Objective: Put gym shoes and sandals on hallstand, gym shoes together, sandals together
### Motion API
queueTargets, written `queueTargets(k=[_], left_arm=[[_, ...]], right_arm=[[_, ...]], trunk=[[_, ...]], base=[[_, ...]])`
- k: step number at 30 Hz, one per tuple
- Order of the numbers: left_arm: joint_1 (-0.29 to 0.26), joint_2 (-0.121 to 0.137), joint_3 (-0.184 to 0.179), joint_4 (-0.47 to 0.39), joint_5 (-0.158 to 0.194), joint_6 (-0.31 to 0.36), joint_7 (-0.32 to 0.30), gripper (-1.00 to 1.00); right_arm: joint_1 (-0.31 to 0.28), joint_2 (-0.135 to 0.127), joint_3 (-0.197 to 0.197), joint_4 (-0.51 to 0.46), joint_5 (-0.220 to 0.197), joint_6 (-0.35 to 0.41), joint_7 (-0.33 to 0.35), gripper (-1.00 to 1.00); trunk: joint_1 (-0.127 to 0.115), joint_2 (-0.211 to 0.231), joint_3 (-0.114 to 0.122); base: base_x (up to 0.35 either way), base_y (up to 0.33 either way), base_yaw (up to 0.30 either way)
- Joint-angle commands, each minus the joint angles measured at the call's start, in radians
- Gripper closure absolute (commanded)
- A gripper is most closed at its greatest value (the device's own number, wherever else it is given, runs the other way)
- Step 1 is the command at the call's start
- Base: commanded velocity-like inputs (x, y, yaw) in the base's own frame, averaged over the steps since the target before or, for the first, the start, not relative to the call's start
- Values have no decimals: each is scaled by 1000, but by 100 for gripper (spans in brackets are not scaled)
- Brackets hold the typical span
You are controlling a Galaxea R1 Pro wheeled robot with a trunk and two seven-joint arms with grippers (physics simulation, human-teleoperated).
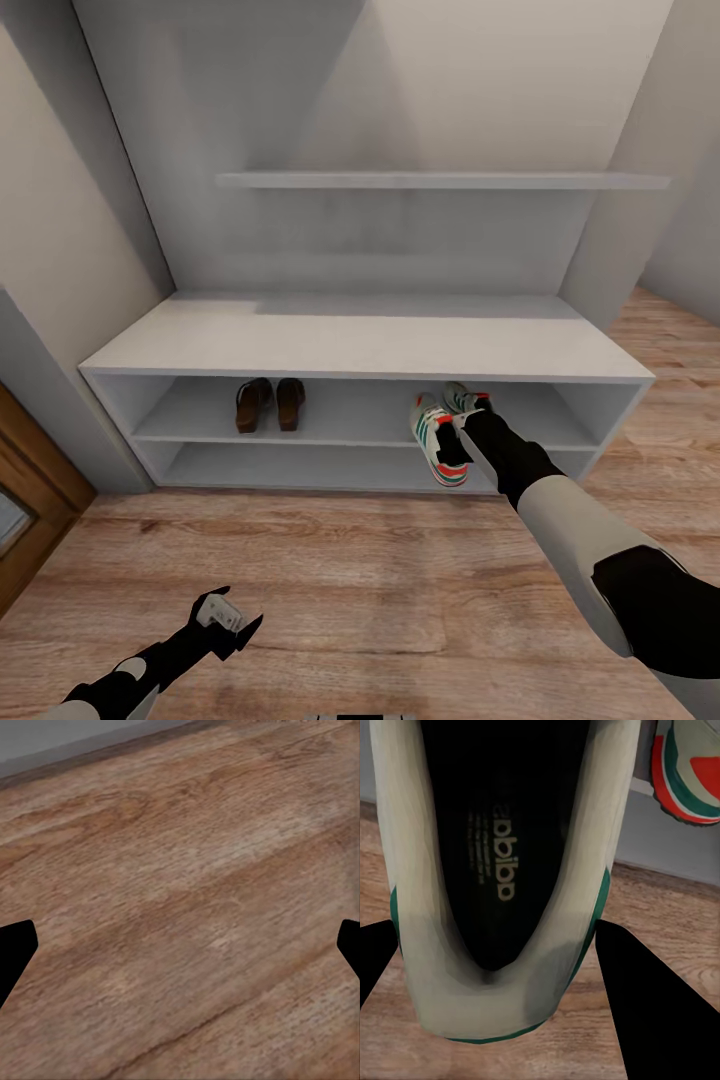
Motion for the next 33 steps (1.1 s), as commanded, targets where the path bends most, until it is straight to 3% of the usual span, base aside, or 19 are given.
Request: queueTargets(k=[1, 16, 33], left_arm=[[0, 0, 0, 0, 0, 0, 0, -100], [0, -2, 2, 0, 1, -1, -1, -100], [0, -3, 0, 0, 1, -1, -1, -100]], right_arm=[[0, 0, 0, 0, -1, -1, -1, 100], [6, 0, 0, 21, -9, -52, -1, 100], [6, 0, -1, 32, -16, -60, -1, 100]], trunk=[[0, 0, 0], [0, 0, 0], [0, 0, 0]], base=[[0, 0, 0], [23, 15, 0], [88, 25, 0]])
